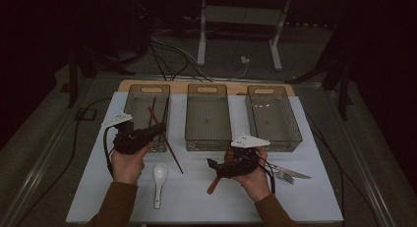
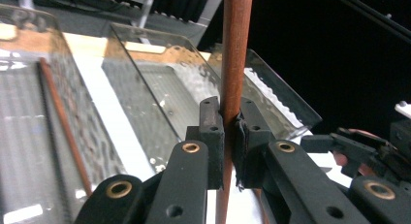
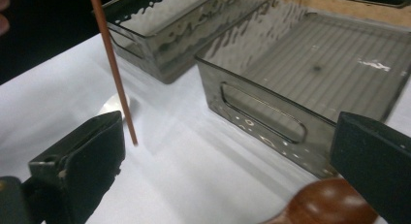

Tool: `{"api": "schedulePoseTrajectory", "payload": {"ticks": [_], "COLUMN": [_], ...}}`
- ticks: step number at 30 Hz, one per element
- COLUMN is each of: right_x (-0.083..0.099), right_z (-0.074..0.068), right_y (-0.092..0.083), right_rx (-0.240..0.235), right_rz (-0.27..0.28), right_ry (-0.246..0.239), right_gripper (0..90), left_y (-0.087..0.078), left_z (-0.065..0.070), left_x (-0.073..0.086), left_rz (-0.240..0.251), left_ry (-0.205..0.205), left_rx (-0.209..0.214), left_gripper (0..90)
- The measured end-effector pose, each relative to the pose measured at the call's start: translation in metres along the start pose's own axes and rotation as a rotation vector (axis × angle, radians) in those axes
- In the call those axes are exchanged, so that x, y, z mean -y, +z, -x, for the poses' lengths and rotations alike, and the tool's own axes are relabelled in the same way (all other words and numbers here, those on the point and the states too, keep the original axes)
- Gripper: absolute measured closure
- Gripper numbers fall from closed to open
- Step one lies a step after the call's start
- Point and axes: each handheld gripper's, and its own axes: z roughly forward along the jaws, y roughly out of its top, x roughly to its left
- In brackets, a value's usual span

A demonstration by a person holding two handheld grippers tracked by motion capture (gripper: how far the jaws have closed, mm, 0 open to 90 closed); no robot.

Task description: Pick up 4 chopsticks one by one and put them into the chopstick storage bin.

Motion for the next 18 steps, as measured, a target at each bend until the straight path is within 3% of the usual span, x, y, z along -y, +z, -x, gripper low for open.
{"api": "schedulePoseTrajectory", "payload": {"ticks": [18], "right_x": [0.012], "right_z": [0.014], "right_y": [-0.016], "right_rx": [0.033], "right_rz": [0.002], "right_ry": [0.012], "right_gripper": [0.0], "left_y": [-0.013], "left_z": [-0.028], "left_x": [-0.029], "left_rz": [0.006], "left_ry": [0.004], "left_rx": [-0.110], "left_gripper": [85.1]}}
